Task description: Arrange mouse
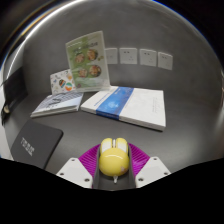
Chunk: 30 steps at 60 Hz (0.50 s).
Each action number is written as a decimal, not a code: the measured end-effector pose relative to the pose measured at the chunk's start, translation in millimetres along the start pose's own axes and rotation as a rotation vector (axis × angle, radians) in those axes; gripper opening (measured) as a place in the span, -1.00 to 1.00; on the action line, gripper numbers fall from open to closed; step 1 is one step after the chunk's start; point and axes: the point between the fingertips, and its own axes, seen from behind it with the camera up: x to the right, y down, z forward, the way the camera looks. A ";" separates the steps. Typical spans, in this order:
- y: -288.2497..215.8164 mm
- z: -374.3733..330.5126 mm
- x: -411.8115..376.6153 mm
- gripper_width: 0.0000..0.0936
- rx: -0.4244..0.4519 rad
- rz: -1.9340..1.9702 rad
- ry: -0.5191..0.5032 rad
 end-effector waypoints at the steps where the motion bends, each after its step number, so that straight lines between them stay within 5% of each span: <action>1: 0.1 -1.3 0.8 -0.11 -0.003 0.017 0.007; 5: -3.8 -12.7 4.3 -0.14 0.006 0.097 0.053; 14: -46.7 -73.9 -33.4 -0.17 0.178 0.162 0.184; 30: -51.2 -81.7 -245.5 -0.17 0.173 0.146 0.162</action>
